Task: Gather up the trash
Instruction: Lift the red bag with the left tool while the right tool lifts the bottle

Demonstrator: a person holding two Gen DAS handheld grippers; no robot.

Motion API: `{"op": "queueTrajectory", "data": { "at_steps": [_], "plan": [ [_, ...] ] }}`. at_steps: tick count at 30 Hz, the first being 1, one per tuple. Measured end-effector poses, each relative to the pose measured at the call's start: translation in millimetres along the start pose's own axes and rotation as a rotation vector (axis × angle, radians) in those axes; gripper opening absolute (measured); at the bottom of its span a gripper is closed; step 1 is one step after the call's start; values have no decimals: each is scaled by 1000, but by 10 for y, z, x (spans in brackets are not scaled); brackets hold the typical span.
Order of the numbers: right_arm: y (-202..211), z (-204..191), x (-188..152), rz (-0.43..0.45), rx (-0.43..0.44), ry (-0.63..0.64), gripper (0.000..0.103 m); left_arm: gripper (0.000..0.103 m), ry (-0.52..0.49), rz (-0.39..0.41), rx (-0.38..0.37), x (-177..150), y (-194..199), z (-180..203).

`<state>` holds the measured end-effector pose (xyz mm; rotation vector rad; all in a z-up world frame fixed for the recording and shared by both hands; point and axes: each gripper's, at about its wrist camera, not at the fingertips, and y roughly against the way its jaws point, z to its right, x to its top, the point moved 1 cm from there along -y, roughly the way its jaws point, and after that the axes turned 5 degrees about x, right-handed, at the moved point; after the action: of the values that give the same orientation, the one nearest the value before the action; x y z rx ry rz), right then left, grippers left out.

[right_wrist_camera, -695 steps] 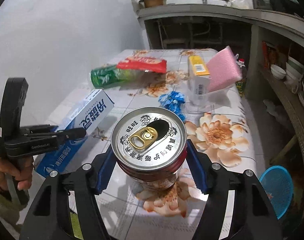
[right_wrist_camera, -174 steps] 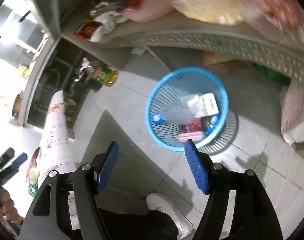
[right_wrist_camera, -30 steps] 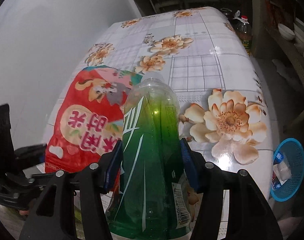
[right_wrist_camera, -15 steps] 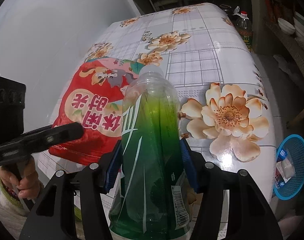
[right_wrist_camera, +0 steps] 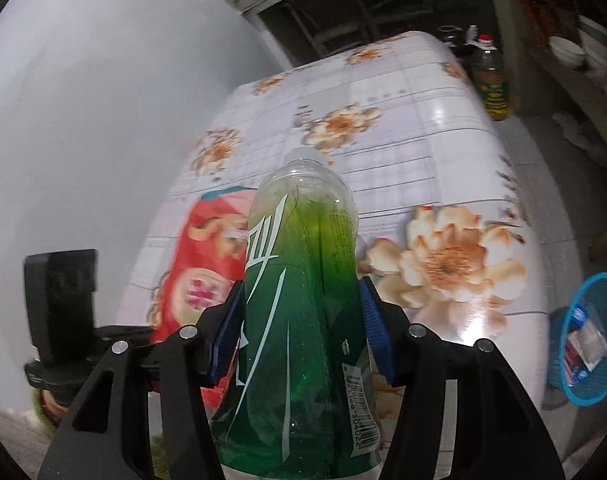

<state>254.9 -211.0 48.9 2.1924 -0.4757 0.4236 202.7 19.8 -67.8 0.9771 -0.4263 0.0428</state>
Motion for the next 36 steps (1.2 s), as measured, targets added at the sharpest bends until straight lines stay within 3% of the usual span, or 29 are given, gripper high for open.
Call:
{"op": "queueTrajectory", "data": {
  "at_steps": [8,16,24,29,36],
  "plan": [
    [-378,19,-120,-117,-1,6,55,6,34,-26,-12,-20,-63,-88],
    [-437,20,-141,-138,-9,8,55,22,126,-18,11,73,-51,-362],
    [-462,25,-128,-140,-8,7,55,26,225,-36,-60,236,-164,-637],
    [-462,41,-123,-139,2,-2,55,24,249,-41,-91,329,-292,-661],
    [-344,49,-135,-99,9,-11,55,6,115,8,23,346,-216,-341]
  ]
}}
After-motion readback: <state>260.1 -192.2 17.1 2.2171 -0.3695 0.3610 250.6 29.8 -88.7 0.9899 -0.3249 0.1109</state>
